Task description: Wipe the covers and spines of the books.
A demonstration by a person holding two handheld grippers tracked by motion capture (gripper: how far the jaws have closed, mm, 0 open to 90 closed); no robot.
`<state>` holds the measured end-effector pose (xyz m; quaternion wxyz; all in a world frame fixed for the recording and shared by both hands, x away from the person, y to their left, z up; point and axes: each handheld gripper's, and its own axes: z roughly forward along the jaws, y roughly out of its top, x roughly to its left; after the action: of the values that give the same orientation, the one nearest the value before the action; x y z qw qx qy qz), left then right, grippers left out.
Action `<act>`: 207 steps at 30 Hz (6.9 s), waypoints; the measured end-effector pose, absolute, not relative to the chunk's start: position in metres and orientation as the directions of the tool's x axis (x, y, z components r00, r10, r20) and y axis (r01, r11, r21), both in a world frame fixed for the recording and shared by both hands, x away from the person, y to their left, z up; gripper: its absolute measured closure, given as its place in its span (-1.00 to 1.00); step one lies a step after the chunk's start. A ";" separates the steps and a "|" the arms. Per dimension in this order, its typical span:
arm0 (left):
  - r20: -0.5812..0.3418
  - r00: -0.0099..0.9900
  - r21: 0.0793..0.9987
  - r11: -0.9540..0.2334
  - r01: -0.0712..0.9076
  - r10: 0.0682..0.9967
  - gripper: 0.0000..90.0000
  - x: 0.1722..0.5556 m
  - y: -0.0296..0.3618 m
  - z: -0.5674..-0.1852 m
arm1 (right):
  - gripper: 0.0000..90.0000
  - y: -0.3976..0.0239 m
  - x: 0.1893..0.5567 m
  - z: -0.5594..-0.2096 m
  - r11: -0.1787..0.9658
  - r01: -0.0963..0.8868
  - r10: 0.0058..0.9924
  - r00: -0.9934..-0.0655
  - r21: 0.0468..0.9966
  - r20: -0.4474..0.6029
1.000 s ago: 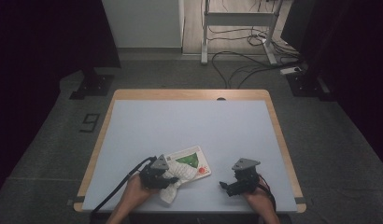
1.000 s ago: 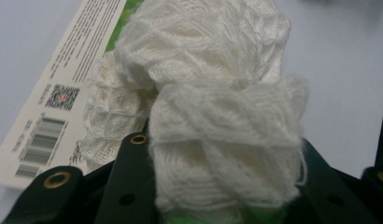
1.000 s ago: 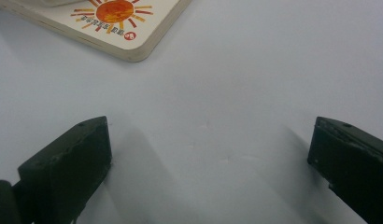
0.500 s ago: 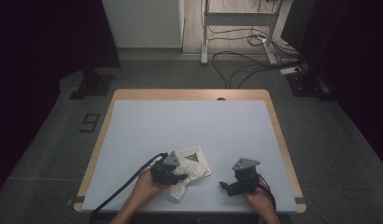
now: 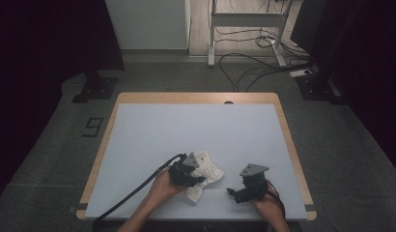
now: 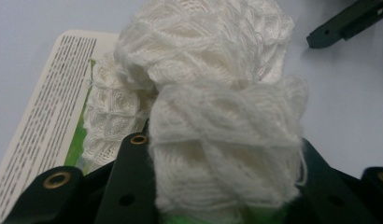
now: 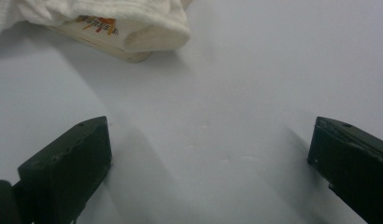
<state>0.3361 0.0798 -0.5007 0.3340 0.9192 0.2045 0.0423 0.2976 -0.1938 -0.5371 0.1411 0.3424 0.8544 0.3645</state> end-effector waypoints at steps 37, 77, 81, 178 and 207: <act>-0.061 0.923 0.646 -0.689 0.327 0.381 0.39 0.354 0.045 -0.495 | -1.00 -0.194 0.298 -0.537 0.499 0.482 0.688 -0.725 0.720 0.008; 0.038 0.867 0.681 -0.648 0.342 0.498 0.32 0.368 0.110 -0.434 | -1.00 -0.194 0.298 -0.537 0.499 0.481 0.688 -0.726 0.721 0.007; 0.043 0.854 0.683 -0.639 0.353 0.518 0.32 0.371 0.117 -0.431 | -1.00 -0.194 0.298 -0.537 0.499 0.481 0.688 -0.725 0.720 0.008; -0.046 0.546 0.689 -0.369 0.624 0.836 -0.66 0.408 0.288 -0.470 | -1.00 -0.194 0.298 -0.537 0.499 0.482 0.688 -0.726 0.720 0.009; 0.022 0.735 0.720 -0.521 0.458 0.677 -0.96 0.343 0.239 -0.454 | -1.00 -0.194 0.298 -0.537 0.499 0.482 0.688 -0.726 0.720 0.008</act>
<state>0.3431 0.2394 -0.4538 0.3610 0.8587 0.3305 0.1520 0.2976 -0.1938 -0.5371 0.1413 0.3423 0.8542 0.3650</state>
